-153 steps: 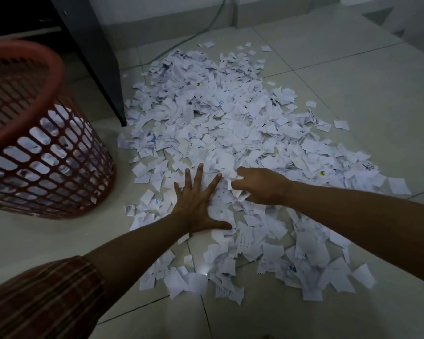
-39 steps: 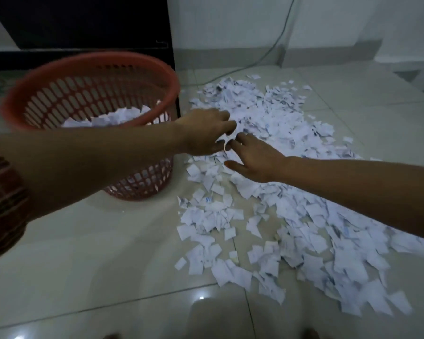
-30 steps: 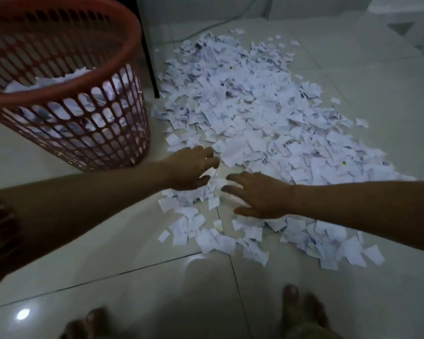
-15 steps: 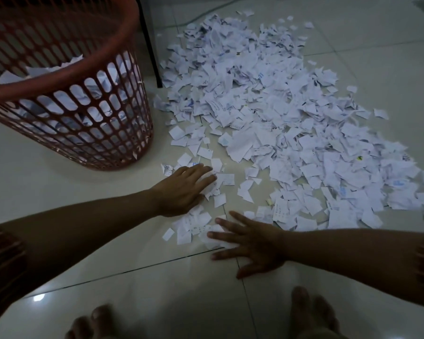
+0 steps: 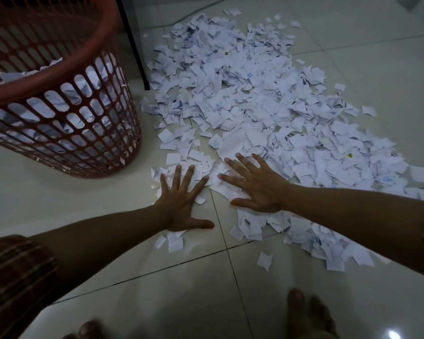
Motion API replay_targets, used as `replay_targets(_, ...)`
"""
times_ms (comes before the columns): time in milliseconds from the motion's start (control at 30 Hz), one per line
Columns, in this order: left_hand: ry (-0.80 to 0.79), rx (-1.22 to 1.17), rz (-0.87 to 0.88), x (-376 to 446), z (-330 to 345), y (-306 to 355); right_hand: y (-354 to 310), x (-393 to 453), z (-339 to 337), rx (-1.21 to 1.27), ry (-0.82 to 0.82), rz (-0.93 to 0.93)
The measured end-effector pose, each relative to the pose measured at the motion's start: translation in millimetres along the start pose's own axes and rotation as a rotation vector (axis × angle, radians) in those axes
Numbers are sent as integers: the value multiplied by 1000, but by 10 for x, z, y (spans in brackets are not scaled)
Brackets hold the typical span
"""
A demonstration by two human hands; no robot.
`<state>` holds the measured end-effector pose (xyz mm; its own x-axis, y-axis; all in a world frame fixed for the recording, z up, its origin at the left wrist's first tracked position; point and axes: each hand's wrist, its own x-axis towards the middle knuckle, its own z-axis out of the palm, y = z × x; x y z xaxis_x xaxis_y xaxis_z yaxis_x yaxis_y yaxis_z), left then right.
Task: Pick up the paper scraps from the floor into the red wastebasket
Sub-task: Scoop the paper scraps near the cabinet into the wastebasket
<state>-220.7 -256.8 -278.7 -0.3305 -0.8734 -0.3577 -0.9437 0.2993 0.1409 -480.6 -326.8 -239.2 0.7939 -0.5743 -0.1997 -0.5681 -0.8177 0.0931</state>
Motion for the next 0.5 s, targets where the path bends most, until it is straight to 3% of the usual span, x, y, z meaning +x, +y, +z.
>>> replay_targets(133,78,-85,-4,233,-10,191,21,-149,61,135,71,215)
replay_targets(267,164,-219,-67,506,-123,430,66,-224,124,224,32,445)
replay_targets(367,173,-271,-200,696,-150,603,147,-234,125,246,10,527)
replay_targets(500,157,-171,-276,856,-195,744,306,-204,112,304,35,585)
